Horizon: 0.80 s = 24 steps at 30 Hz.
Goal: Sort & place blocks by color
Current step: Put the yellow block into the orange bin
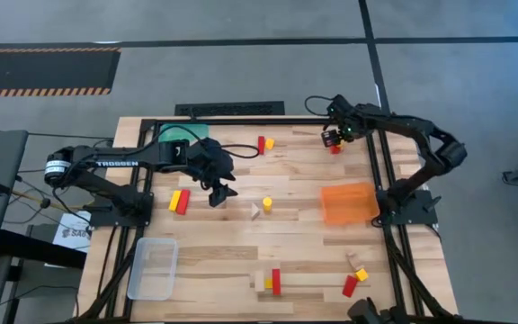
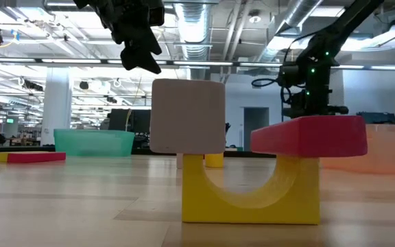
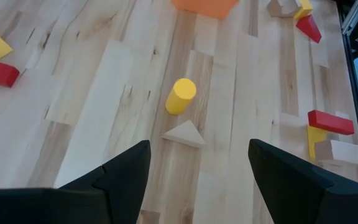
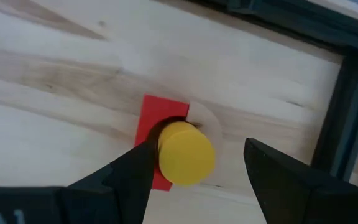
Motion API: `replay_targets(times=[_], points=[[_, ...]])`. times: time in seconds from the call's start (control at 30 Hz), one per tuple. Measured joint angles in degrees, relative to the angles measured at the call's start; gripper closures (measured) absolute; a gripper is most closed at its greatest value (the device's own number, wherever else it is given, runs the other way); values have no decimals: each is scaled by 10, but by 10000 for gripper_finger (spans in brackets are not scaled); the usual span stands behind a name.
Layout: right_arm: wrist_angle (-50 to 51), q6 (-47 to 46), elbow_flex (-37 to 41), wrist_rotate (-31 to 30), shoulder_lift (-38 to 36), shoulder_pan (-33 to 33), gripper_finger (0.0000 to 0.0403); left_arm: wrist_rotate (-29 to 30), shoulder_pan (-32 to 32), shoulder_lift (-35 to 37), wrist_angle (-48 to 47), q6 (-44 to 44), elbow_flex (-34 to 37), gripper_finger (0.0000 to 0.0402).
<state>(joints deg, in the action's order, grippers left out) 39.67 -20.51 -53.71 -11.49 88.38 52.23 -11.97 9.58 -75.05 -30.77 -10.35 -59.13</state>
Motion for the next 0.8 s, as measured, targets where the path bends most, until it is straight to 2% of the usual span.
replay_targets(times=[0.27, 0.37, 0.6, 0.8], points=[[-9, 2, 0, 26, 25, -2, 153, 7, 0, 0, -3, 4, 0, 144], [-13, 2, 0, 26, 24, -4, 184, 7, 0, 0, -4, 5, 0, 144], [-13, 5, 0, 26, 20, -4, 287, 7, 0, 0, -18, 6, 0, 144], [6, 9, -15, 26, -33, -11, 287, 6, 0, 0, -20, 14, 0, 144]])
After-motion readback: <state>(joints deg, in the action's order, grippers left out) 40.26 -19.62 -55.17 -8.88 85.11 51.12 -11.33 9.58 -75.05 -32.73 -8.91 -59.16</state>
